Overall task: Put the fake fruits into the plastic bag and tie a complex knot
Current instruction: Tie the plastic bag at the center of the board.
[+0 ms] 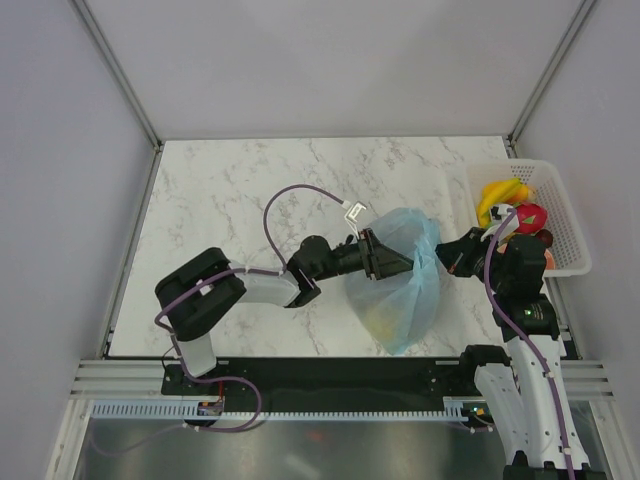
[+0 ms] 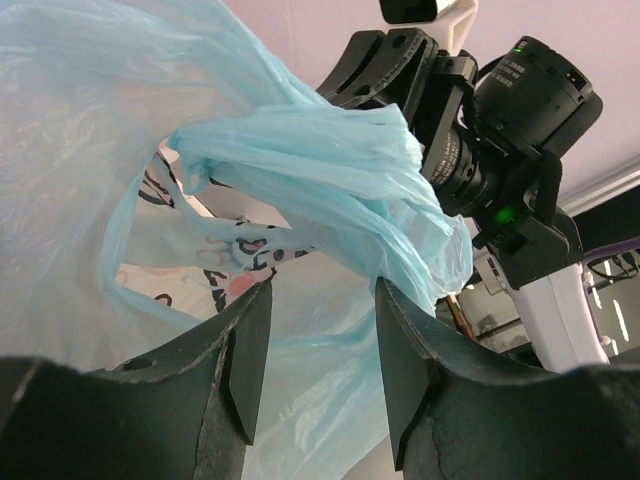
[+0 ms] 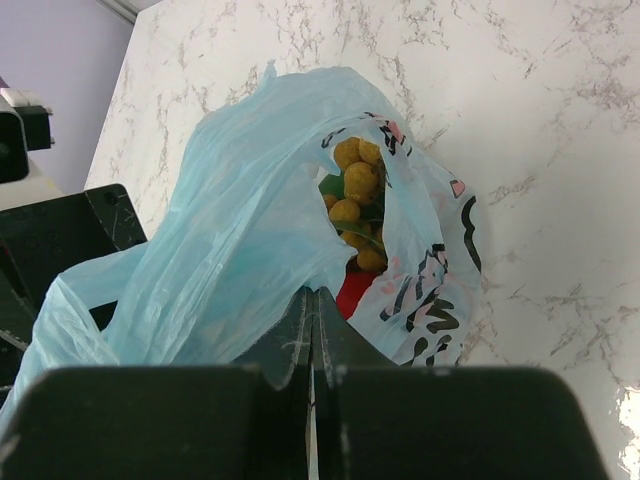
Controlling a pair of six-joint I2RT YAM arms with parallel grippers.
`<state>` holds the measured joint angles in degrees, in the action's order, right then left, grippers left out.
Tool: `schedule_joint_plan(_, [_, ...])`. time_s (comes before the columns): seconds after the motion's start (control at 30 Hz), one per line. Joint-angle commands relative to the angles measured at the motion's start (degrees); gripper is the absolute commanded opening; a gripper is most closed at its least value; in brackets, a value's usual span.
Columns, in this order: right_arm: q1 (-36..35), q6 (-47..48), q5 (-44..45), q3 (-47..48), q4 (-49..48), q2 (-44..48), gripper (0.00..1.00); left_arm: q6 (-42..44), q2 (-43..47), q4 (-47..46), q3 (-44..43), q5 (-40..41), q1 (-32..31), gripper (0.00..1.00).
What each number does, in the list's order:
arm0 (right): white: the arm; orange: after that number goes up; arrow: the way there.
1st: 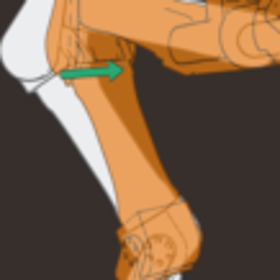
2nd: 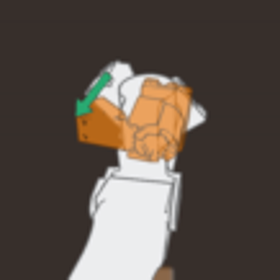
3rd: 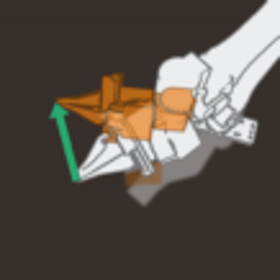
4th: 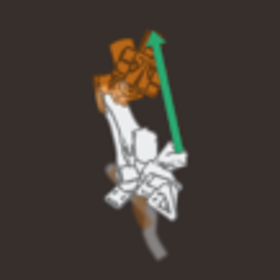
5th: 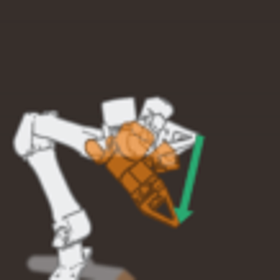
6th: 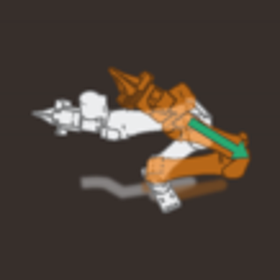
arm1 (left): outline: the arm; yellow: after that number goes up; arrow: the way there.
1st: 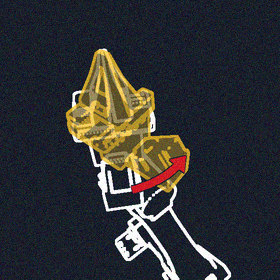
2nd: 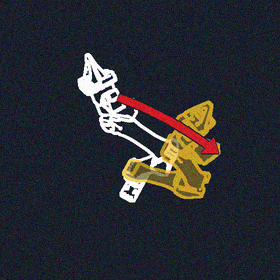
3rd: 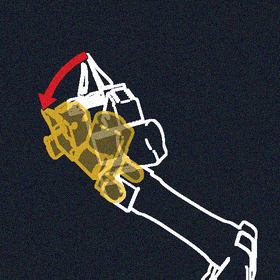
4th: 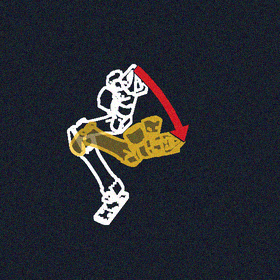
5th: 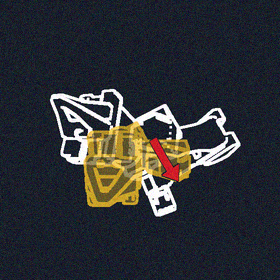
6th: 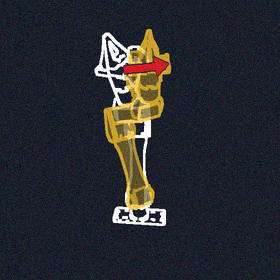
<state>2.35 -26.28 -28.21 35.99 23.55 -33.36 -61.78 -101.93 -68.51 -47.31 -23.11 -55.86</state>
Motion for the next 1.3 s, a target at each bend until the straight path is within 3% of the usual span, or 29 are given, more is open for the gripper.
schedule_joint_plan(0.0, [-0.1,0.2,0.3,0.8,-1.7,0.4,0.00,-3.3,-1.4,-5.1,-3.2,-1.0,-0.7,0.53])
schedule_joint_plan(0.53, [-0.2,2.8,5.5,4.0,4.0,-3.3,0.00,0.5,-3.1,1.9,-7.6,1.8,-2.3,0.53])
schedule_joint_plan(0.8, [-0.8,6.3,1.5,5.6,3.8,-7.8,0.00,1.5,-4.0,3.9,-9.2,1.9,-2.3,0.53])
schedule_joint_plan(1.1, [-12.7,13.5,1.8,8.1,1.3,-13.9,0.00,2.7,-4.2,5.8,-9.7,3.2,-2.2,0.52])
schedule_joint_plan(1.27, [-14.0,13.5,1.8,7.4,-0.5,-13.0,0.00,4.5,-3.5,7.3,-9.4,4.3,-2.2,0.52])
